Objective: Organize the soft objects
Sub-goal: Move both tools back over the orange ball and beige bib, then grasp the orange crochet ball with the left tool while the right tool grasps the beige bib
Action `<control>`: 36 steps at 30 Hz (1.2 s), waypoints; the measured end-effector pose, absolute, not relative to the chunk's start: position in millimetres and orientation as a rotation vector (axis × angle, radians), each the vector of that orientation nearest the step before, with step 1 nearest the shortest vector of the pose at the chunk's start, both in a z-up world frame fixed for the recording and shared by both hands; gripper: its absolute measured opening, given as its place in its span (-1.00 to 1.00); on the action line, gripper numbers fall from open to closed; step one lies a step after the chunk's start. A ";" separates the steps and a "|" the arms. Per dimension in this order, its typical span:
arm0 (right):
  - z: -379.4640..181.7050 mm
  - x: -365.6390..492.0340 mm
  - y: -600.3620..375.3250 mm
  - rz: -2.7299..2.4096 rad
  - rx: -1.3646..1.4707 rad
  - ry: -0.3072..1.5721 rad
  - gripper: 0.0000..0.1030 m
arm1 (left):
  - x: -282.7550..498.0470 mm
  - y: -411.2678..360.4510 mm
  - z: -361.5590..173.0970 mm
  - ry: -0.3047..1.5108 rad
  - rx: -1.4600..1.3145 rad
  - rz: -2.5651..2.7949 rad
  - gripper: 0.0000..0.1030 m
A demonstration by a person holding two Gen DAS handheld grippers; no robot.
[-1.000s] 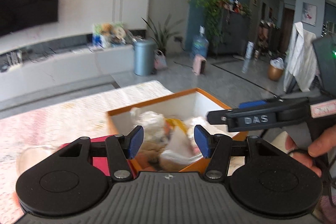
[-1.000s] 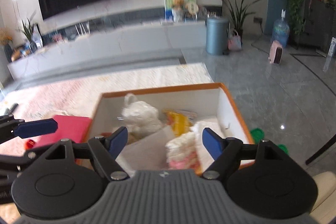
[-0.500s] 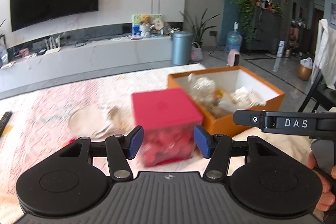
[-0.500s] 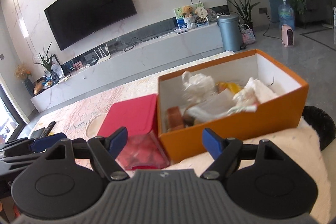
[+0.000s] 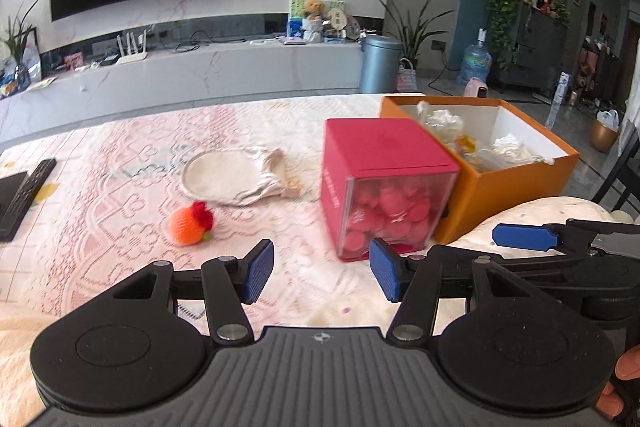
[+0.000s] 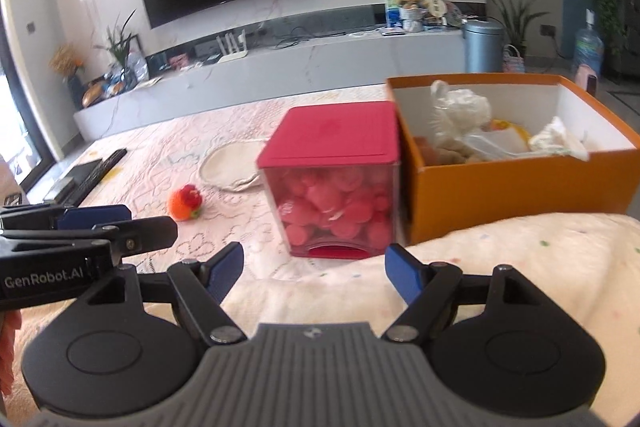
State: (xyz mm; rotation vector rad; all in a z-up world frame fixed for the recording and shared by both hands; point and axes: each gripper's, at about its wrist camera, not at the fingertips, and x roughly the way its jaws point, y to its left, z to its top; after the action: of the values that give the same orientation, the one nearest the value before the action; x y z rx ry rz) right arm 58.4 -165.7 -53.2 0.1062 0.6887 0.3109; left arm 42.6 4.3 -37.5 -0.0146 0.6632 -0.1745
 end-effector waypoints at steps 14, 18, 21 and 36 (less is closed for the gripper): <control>-61.6 89.9 -90.9 0.443 -0.101 0.665 0.20 | 60.1 71.1 -45.6 0.685 -0.076 -0.091 0.26; -63.9 103.9 -71.4 0.483 -0.142 0.666 0.10 | 70.4 91.5 -49.8 0.703 -0.103 -0.075 0.26; -65.5 114.6 -57.6 0.510 -0.178 0.666 0.04 | 78.2 105.8 -51.9 0.716 -0.140 -0.072 0.26; -85.6 177.6 -0.9 0.578 -0.394 0.707 -0.06 | 174.8 113.2 -91.0 0.893 -0.099 -0.098 0.26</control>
State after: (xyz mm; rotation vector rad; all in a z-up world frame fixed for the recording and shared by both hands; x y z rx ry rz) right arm 177.6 -0.9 -85.6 -0.3939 0.7068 0.5777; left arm 174.8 113.2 -91.0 -0.0989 0.8927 -0.0984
